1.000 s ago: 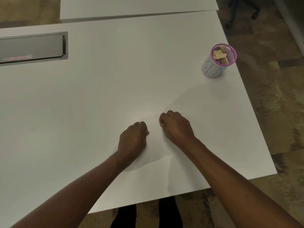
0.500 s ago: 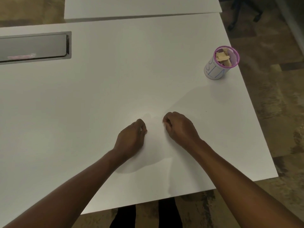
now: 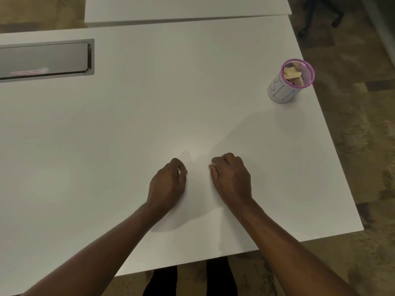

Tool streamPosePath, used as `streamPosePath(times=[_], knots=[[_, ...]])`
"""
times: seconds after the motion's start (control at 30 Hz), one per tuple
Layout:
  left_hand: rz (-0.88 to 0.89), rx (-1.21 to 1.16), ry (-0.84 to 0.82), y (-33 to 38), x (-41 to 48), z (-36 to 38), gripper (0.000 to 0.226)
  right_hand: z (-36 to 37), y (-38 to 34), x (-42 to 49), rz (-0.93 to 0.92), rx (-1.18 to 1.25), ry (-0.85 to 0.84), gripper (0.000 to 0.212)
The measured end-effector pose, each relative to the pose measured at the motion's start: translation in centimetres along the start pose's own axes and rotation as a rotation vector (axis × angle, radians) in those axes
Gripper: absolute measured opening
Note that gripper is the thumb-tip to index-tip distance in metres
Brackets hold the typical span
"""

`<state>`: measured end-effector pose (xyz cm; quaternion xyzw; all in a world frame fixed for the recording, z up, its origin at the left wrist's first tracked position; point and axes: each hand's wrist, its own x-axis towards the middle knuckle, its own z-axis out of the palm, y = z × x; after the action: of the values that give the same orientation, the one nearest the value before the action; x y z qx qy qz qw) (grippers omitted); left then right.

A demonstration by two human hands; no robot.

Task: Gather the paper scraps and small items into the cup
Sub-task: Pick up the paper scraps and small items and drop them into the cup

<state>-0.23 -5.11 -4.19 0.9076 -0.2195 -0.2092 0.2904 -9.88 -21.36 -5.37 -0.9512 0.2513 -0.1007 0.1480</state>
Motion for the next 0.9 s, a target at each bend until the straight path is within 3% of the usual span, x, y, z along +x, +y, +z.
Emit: streamPosePath(times=[0.3, 0.57, 0.7, 0.9], knots=[[-0.014, -0.015, -0.010, -0.1, 0.1, -0.4, 0.006, 0.0, -1.2, 1.2, -0.001, -0.190, -0.030, 0.018], [-0.020, -0.020, -0.035, -0.2, 0.2, -0.4, 0.007, -0.2, -0.8, 2.9, -0.171, -0.376, -0.124, 0.031], [-0.018, -0.012, -0.035, -0.2, 0.3, -0.3, 0.007, 0.1, -0.2, 3.5, -0.261, -0.448, -0.172, 0.029], [-0.011, -0.009, -0.033, -0.2, 0.3, -0.2, 0.005, 0.5, 0.2, 4.4, -0.255, -0.397, -0.227, 0.024]])
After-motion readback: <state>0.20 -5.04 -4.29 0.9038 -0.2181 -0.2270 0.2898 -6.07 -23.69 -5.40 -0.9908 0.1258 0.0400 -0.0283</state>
